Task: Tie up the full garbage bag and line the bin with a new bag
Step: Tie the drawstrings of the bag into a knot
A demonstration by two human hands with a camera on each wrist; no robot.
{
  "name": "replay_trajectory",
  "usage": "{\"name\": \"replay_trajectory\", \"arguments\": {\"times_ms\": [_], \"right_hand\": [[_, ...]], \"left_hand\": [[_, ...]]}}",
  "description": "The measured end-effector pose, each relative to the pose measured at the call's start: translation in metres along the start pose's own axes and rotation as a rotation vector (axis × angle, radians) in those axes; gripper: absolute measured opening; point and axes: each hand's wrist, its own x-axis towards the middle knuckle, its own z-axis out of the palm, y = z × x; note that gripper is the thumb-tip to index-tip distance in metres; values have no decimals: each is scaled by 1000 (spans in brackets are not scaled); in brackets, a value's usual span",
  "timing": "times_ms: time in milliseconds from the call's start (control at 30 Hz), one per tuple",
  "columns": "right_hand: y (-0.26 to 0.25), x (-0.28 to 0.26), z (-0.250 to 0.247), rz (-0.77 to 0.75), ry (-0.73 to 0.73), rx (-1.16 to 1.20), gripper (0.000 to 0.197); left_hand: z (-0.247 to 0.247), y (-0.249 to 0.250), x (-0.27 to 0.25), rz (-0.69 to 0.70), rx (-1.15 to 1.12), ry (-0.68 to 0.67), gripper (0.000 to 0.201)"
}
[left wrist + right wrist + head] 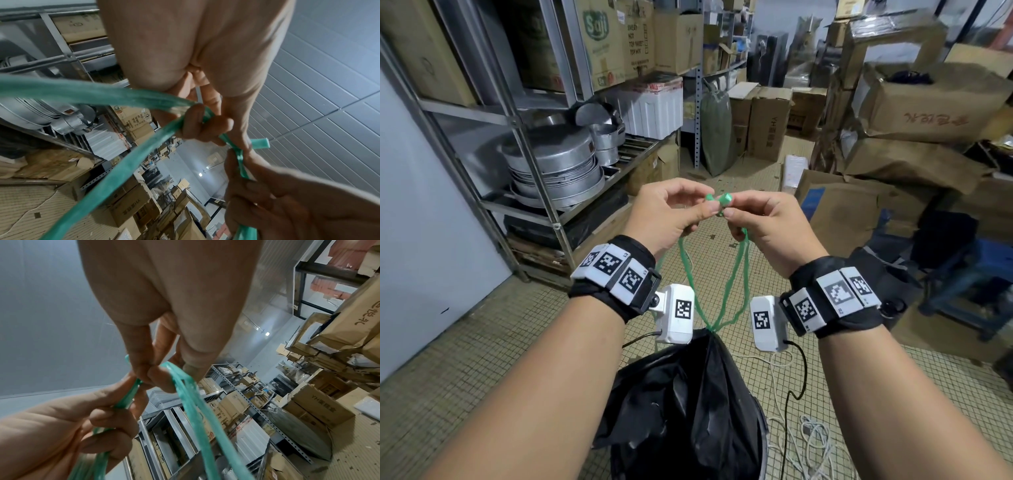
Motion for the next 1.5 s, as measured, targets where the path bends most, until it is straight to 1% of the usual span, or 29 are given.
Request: {"name": "replay_trajectory", "arguments": {"times_ms": [100, 200, 267, 333, 400, 467, 533, 567, 600, 667, 767, 833, 967, 1000, 1033, 1100, 1167, 1233, 1333, 1367, 1500], "right_hand": [[-1, 0, 2, 12, -27, 12, 21], [0, 0, 8, -43, 50, -70, 19], [2, 2, 11, 6, 138, -26, 19], [5, 4, 12, 96, 236, 8, 22], [8, 5, 12, 165, 315, -18, 25], [11, 7, 13, 204, 340, -91, 24], [12, 9, 13, 222, 363, -137, 18], [11, 10, 11, 222, 367, -145, 20], [11, 10, 10, 219, 345, -149, 20], [6, 8, 9, 213, 220, -194, 11], [-1, 5, 7, 283, 38, -239, 18], [-3, 3, 6, 304, -46, -255, 16], [-5, -2, 5, 213, -174, -530, 10], [-5, -4, 6, 176, -180, -587, 15], [-4, -5, 7, 130, -173, -646, 24], [-4, -7, 9, 6, -118, -784, 39], [-4, -8, 10, -109, -58, -867, 47], [-4, -9, 9, -155, -12, -837, 45], [-1, -9, 6, -99, 68, -636, 35], [-1, -9, 5, -82, 90, -604, 32], [5, -10, 2, -59, 166, -580, 24]], "left_hand": [[-3, -2, -1, 20, 16, 1, 22], [-5, -4, -2, 14, 30, -16, 17], [-4, -5, -3, 30, 21, -21, 16], [-3, -5, -4, 86, 38, -15, 16], [-4, -6, -5, 147, 72, -22, 16], [-6, -7, -5, 183, 138, -41, 15], [-8, -6, -5, 199, 203, -65, 15], [-8, -5, -4, 205, 217, -75, 15], [-9, -4, -4, 210, 220, -86, 15], [-10, -4, -2, 218, 219, -99, 15], [-11, -6, -1, 217, 211, -80, 16], [-11, -9, 0, 206, 222, -74, 18], [-9, -15, 3, 204, 270, -87, 23], [-8, -17, 4, 208, 283, -81, 22], [-8, -18, 4, 209, 293, -73, 22], [-6, -20, 3, 196, 274, -66, 21], [-5, -22, 2, 173, 215, -71, 20], [-4, -23, 2, 163, 177, -70, 18], [-1, -26, 3, 178, 200, -21, 17], [0, -27, 3, 182, 203, -1, 18], [3, -34, 6, 199, 245, 40, 21]]}}
